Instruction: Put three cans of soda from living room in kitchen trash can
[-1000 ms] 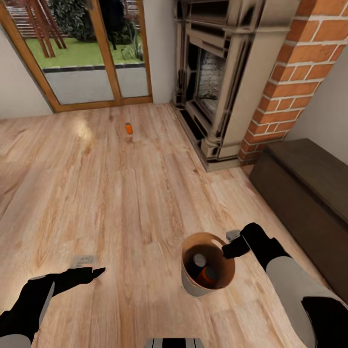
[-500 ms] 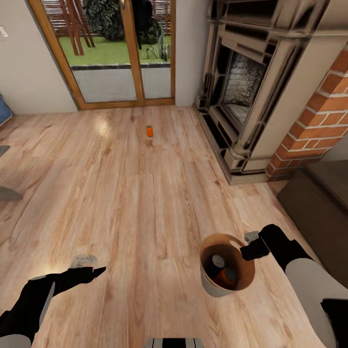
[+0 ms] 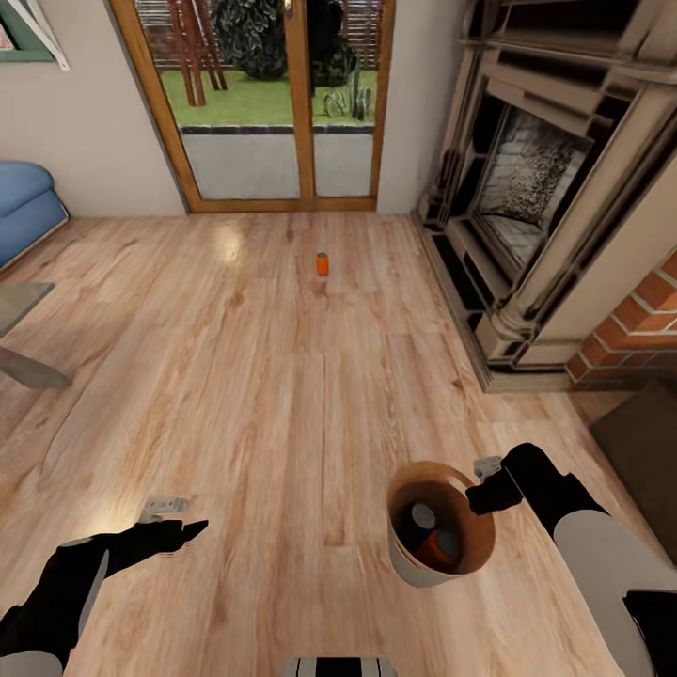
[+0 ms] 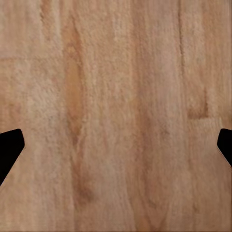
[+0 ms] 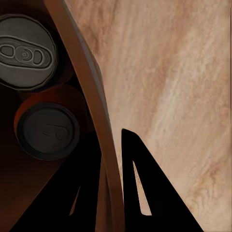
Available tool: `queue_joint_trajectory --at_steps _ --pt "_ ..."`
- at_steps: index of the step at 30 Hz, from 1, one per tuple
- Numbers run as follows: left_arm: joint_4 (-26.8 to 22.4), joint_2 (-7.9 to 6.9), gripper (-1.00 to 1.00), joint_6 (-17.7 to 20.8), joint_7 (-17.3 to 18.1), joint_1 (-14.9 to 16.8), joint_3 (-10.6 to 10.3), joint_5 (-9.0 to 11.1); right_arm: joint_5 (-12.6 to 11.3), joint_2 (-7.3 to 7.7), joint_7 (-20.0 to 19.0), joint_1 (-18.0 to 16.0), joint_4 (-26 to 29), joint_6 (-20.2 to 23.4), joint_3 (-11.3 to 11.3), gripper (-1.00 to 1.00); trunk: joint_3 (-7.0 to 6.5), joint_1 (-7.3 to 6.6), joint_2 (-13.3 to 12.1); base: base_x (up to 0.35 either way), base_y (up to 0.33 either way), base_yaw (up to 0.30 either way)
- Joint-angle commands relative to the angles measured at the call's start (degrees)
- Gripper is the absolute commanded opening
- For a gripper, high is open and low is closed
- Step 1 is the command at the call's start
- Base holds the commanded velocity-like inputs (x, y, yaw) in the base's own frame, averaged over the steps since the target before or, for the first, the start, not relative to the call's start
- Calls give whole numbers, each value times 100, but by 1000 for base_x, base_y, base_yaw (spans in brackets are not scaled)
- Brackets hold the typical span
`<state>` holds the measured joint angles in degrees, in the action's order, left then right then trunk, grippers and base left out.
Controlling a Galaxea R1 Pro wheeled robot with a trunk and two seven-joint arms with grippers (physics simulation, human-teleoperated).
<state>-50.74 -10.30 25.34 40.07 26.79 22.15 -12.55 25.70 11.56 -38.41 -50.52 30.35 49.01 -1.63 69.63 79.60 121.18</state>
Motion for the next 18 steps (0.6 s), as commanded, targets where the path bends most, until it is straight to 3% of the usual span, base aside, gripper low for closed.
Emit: queue_joint_trajectory --at_steps 1,12,18 --pt "6 0 100 -1 0 0 0 2 -82 -3 -21 0 -2 39 2 -100 0 0 0 327 0 70" --pt "38 2 100 7 1 -1 0 -7 -83 -54 16 16 -2 39 -3 -100 0 0 0 327 6 10" --pt "38 2 100 14 8 -1 0 -10 -82 -61 25 16 -3 39 -2 -100 0 0 0 325 92 -102"
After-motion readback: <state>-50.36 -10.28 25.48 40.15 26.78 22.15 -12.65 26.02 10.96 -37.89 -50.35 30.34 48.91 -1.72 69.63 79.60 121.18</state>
